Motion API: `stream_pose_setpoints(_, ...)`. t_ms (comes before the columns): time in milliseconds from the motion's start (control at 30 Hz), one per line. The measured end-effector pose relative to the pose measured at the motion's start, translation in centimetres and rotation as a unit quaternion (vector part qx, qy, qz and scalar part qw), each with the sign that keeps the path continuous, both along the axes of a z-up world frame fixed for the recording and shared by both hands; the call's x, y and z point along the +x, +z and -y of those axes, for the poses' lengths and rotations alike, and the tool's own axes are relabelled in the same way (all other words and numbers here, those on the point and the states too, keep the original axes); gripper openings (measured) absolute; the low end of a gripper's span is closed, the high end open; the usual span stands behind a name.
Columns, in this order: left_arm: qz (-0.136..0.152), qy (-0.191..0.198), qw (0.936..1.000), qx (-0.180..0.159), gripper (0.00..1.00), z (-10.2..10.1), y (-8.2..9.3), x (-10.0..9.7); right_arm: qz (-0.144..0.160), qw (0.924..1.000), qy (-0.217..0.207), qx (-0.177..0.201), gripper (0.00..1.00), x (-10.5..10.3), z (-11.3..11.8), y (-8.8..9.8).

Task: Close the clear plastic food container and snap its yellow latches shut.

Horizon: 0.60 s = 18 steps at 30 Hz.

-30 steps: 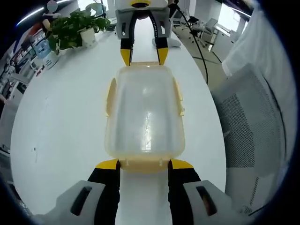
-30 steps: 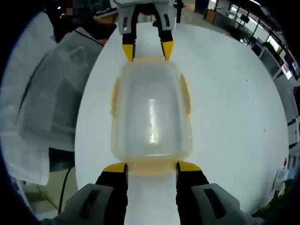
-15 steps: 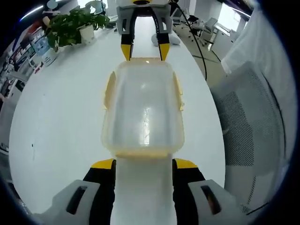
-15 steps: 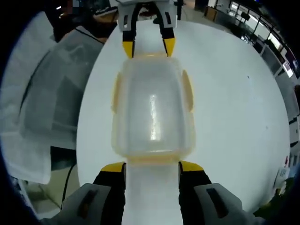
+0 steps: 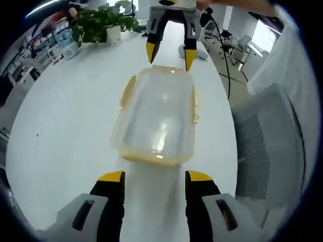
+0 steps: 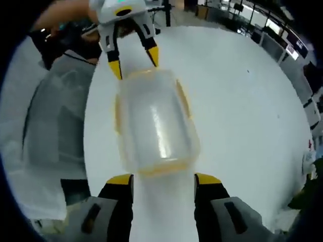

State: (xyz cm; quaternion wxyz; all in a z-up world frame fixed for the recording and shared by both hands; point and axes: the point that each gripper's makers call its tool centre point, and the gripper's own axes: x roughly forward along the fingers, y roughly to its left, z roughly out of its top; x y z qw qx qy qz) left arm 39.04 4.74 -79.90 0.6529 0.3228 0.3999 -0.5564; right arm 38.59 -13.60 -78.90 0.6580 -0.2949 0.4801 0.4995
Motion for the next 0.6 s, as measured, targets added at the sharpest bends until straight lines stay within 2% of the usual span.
stream_pose_setpoints(67, -0.007, 0.03, 0.9995, -0.004, 0.47, -0.2, 0.1, 0.0, -0.012, 0.9991, -0.038, 0.013, 0.44, 0.0, 0.0, 0.1)
stream_pose_setpoints(167, -0.027, 0.078, 0.9961, -0.032, 0.47, 0.2, 0.5, 0.0, -0.011, 0.9983, -0.055, 0.017, 0.42, 0.0, 0.1, 0.1)
stream_pose_setpoints(300, -0.021, 0.104, 0.9936, -0.038, 0.47, 0.0, 1.1, 0.5, -0.02, 0.9951, -0.093, 0.026, 0.41, -0.2, 0.2, 0.2)
stream_pose_setpoints(367, -0.021, 0.137, 0.9889, -0.054, 0.47, 0.3, 1.7, 0.8, -0.024, 0.9915, -0.12, 0.045, 0.41, 0.0, -0.3, 0.6)
stream_pose_setpoints(400, -0.03, 0.156, 0.9846, -0.073, 0.47, 0.7, 2.1, 0.8, -0.03, 0.9887, -0.137, 0.052, 0.41, 0.0, -0.5, 0.8)
stream_pose_setpoints(600, -0.05, 0.213, 0.9722, -0.084, 0.46, 1.0, 1.9, 1.0, -0.03, 0.9824, -0.175, 0.058, 0.4, 0.2, -1.0, 0.9)
